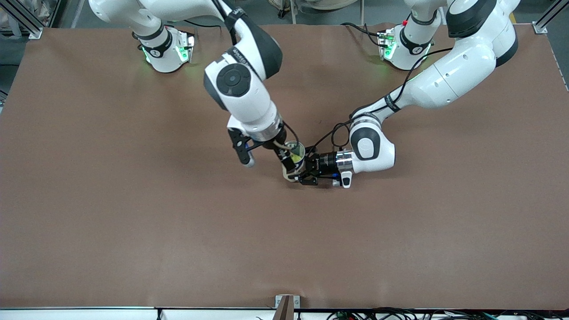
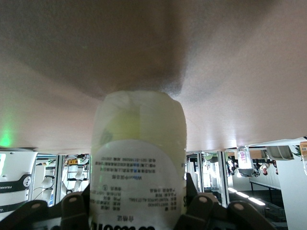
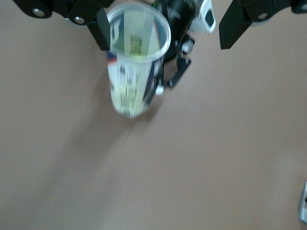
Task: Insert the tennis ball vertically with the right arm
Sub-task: 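Open the right gripper and withdraw it from the can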
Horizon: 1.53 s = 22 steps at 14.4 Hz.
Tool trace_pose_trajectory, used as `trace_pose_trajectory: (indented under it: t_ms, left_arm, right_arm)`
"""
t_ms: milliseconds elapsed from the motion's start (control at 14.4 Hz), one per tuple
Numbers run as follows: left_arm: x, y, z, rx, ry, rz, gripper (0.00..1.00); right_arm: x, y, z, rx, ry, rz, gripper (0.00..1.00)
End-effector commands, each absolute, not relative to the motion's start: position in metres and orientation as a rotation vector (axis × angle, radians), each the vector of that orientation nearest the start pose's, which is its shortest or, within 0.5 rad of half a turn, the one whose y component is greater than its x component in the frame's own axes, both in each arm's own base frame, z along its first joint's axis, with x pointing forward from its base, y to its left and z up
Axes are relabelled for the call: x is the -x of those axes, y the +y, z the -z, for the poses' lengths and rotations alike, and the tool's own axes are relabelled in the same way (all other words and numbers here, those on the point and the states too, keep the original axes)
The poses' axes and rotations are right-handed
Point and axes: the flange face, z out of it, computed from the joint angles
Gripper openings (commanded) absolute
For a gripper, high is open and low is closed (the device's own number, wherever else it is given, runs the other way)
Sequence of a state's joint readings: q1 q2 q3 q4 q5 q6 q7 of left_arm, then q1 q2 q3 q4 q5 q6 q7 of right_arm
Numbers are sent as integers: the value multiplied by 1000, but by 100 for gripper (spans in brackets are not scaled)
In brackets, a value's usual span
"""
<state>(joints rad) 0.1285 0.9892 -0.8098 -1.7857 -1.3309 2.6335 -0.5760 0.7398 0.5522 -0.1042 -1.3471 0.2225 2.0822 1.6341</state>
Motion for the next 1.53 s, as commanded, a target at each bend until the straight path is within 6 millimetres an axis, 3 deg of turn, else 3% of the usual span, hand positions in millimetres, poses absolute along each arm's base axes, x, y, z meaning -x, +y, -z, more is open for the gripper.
trace_pose_trajectory:
  t_ms: [0, 277, 555, 693, 832, 971, 1040, 1248, 1456]
  left_arm:
    - [-537, -359, -128, -1491, 1437, 987, 68]
    - [-538, -358, -119, -1501, 1452, 976, 69]
    - [-539, -359, -116, -1488, 1467, 978, 70]
    - [-540, -359, -117, -1483, 1468, 977, 78]
    - [-540, -359, -117, -1483, 1468, 977, 99]
    - [-541, -358, -118, -1483, 1468, 974, 100]
    - [-541, -358, -118, -1483, 1468, 974, 100]
    - [-542, -359, -119, -1480, 1469, 975, 100]
    - [-542, -358, -120, -1481, 1469, 974, 100]
  right_arm:
    - [-618, 376, -417, 2668, 1344, -105, 100]
    - [-662, 228, -388, 2972, 991, -200, 100]
    - [-683, 73, -371, 3070, 617, -236, 100]
    - [-688, -1, -372, 3116, 425, -218, 100]
    - [-685, -62, -378, 3183, 207, -210, 100]
    - [-678, -120, -389, 3180, 40, -195, 100]
    - [-673, -140, -400, 3178, 1, -176, 100]
    - [-663, -159, -436, 3179, 52, -110, 100]
    - [-658, -148, -478, 3153, 178, -186, 100]
